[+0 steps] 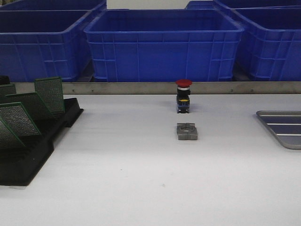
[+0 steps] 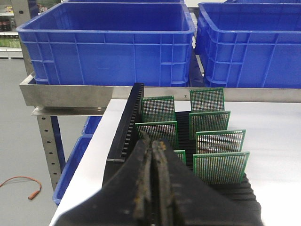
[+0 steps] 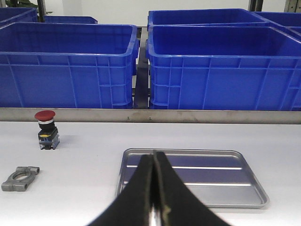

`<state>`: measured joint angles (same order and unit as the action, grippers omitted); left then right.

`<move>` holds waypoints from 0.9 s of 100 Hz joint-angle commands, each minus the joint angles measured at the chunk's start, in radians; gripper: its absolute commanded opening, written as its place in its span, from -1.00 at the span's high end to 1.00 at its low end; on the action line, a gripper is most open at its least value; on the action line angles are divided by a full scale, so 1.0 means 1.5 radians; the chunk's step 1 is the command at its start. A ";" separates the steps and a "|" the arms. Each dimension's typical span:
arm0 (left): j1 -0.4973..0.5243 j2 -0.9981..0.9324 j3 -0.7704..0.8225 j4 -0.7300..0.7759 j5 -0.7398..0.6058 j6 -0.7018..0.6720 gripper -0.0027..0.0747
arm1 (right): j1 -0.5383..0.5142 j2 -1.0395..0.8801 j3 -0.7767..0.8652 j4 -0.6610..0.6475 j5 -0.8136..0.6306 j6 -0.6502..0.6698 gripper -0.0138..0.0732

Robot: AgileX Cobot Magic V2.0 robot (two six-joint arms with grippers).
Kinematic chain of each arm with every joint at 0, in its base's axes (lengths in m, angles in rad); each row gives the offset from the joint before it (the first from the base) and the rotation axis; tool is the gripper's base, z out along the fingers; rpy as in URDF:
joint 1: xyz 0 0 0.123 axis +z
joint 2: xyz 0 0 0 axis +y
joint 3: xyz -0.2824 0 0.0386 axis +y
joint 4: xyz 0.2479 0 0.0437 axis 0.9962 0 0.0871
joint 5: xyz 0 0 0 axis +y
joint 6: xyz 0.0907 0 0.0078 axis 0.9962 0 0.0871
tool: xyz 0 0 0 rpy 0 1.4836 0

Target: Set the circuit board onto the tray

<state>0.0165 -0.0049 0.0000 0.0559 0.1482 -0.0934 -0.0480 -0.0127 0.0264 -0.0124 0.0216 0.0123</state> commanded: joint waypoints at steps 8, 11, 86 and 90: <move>0.000 -0.021 0.033 -0.005 -0.056 -0.003 0.98 | -0.003 -0.016 -0.021 -0.002 -0.054 -0.002 0.82; 0.000 -0.021 0.033 -0.005 -0.056 -0.003 0.98 | -0.003 -0.016 -0.021 -0.002 -0.054 -0.002 0.82; -0.002 -0.021 0.007 -0.008 -0.061 -0.003 0.98 | -0.003 -0.016 -0.021 -0.002 -0.054 -0.002 0.82; -0.002 -0.021 -0.008 -0.008 -0.052 -0.003 0.98 | -0.003 -0.016 -0.021 -0.002 -0.054 -0.002 0.82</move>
<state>0.0165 -0.0049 0.0000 0.0559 0.1413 -0.0934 -0.0480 -0.0127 0.0264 -0.0124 0.0216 0.0123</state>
